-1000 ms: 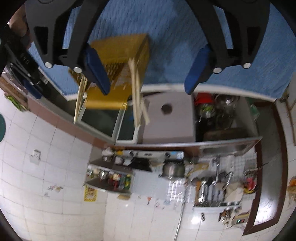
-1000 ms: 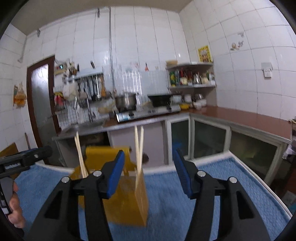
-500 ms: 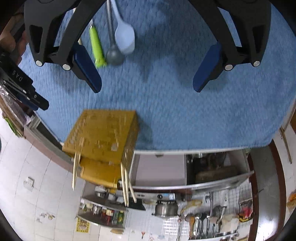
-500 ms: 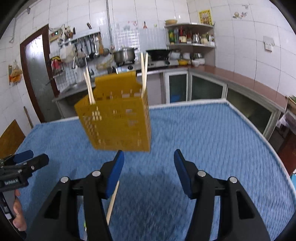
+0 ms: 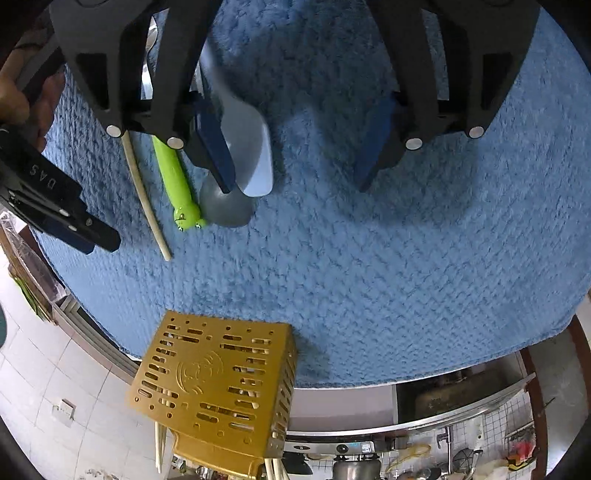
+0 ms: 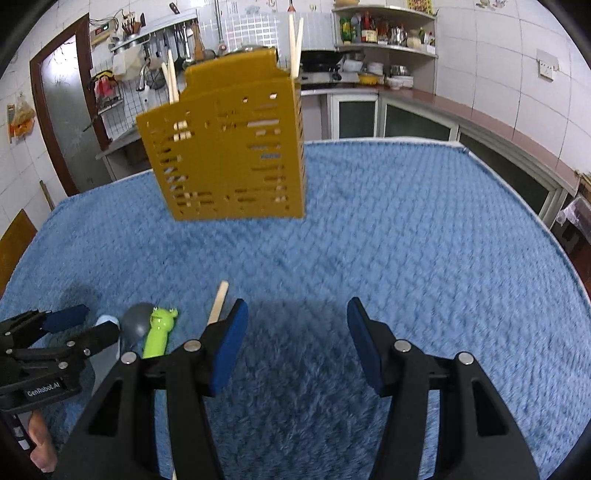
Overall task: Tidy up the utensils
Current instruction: 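Grasp the light-blue spoon with the left tool while the right tool grasps a chopstick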
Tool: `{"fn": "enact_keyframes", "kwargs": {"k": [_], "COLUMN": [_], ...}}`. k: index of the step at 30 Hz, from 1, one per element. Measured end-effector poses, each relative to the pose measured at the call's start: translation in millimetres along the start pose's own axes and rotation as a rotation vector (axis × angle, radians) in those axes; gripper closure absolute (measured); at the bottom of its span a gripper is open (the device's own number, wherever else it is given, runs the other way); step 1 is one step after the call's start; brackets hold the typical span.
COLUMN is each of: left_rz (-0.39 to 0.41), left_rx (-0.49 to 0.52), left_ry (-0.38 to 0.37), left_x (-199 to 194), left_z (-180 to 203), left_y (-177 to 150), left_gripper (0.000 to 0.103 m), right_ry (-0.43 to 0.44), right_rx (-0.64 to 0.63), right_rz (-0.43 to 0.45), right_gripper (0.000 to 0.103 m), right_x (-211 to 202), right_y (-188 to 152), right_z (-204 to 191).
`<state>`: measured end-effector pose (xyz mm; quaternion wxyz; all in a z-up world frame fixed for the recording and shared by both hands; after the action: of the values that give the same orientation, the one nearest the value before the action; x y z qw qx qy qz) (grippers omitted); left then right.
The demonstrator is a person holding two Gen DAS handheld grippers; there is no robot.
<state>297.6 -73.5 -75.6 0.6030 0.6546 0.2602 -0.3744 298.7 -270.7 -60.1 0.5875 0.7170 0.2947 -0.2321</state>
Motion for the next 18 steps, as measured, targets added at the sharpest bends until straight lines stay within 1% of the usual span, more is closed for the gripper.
{"fn": "enact_keyframes", "kwargs": {"k": [4,8,9,11,12,13,14,16,18], "left_rz": [-0.003,-0.008,-0.007,-0.005,-0.004,-0.007,0.000,-0.002,-0.001], "left_rx": [0.002,0.030,0.036,0.049,0.056,0.060,0.064,0.074,0.080], "left_ry": [-0.027,-0.028,-0.026,-0.029,-0.035,-0.039,-0.032,-0.054,-0.055], "left_x": [-3.2,-1.7,-1.9,-4.0,-4.9,-5.6,-6.6,-8.1,-8.4], "left_z": [1.0,7.2,8.4,11.1,12.6,13.2,14.1,16.8,17.9], "left_y": [-1.5,-4.9,-6.0,-8.2,-9.7,-10.7,-11.6,-12.5,-12.6], "left_gripper": [0.040,0.042,0.044,0.050,0.059,0.063,0.065,0.075,0.076], "right_ry": [0.008,0.022,0.022,0.018,0.015,0.015,0.017,0.019,0.021], "right_rx": [-0.015,-0.030,-0.034,-0.036,-0.028,-0.020,-0.008,0.009,0.011], "right_rz": [-0.013,-0.026,-0.029,-0.032,-0.028,-0.026,-0.025,-0.028,-0.031], "right_gripper": [0.048,0.048,0.048,0.048,0.048,0.048,0.048,0.048,0.048], "right_x": [3.3,6.1,6.3,6.6,6.1,5.4,5.1,5.4,6.2], "right_y": [-3.9,-6.7,-6.5,-6.8,-6.8,-6.3,-6.3,-6.5,-6.7], "right_z": [-7.7,-16.4,-17.3,-17.9,-16.3,-14.8,-12.5,-9.1,-8.9]}}
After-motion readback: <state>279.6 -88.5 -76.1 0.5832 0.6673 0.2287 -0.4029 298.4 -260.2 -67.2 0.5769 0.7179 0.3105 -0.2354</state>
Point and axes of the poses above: each gripper's, at about its wrist camera, not at the fingertips, and x roughly the way its jaws point, z to its right, y to its top, the point moved 5 cm from there along x, roughly the way its jaws point, and after that the axes turned 8 degrees about y, right-handed, at the moved point
